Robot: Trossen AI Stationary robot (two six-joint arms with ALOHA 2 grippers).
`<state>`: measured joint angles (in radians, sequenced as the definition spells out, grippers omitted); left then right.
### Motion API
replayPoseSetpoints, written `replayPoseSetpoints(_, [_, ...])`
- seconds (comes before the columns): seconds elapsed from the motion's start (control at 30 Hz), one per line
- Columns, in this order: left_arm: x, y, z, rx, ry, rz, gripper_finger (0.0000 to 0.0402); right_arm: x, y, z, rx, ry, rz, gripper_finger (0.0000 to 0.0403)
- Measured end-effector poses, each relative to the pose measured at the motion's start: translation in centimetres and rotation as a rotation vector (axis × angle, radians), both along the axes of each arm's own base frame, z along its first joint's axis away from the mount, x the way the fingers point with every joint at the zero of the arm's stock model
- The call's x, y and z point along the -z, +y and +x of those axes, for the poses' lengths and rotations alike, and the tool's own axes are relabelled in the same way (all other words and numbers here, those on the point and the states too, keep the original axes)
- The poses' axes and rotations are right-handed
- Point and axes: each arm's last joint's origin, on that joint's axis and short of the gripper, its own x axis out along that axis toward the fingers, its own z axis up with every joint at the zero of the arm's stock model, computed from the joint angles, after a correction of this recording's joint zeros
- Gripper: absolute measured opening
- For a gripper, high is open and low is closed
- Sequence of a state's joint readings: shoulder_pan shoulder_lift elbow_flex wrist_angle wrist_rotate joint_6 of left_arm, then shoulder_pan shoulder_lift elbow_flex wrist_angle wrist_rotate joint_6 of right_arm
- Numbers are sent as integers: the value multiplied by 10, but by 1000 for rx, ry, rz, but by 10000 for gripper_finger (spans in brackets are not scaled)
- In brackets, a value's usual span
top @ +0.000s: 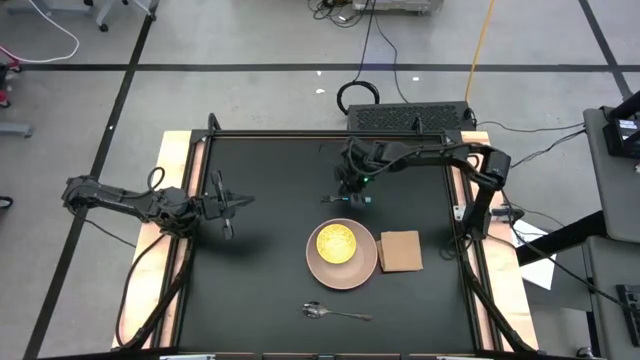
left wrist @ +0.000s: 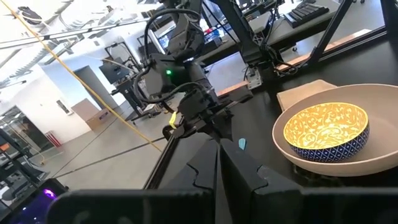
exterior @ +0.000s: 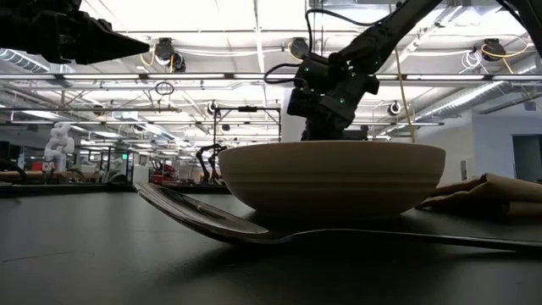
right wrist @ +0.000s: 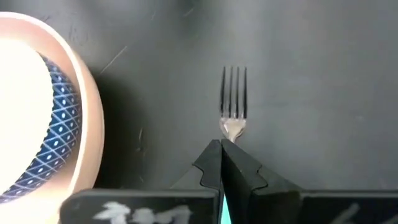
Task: Set table place
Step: Adjust the blue fork
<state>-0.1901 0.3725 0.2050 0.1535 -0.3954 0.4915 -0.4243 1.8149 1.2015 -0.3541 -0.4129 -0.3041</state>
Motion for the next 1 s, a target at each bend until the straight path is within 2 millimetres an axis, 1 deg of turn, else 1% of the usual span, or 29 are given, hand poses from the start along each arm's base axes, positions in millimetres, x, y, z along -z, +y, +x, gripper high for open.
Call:
replayPoseSetpoints(0.2, [0,0,0,-2,1,-3,26,1,-4,-2,36,2,14,0])
replayPoseSetpoints(0.37, [0,0,0,-2,0,-4,26,13,-3,-5,51,29,36,0])
replayPoseSetpoints(0.53, [0,0,0,-2,-1,-5,26,21,-2,-7,53,22,34,0])
replayPoseSetpoints(0.63, [0,0,0,-1,-1,-5,26,20,-3,-5,57,-4,25,0])
replayPoseSetpoints(0.8, [0,0,0,-1,-1,-6,26,28,-1,-11,36,8,16,0])
replayPoseSetpoints(1.0, [0,0,0,1,0,-5,26,32,-1,-11,38,-22,4,20])
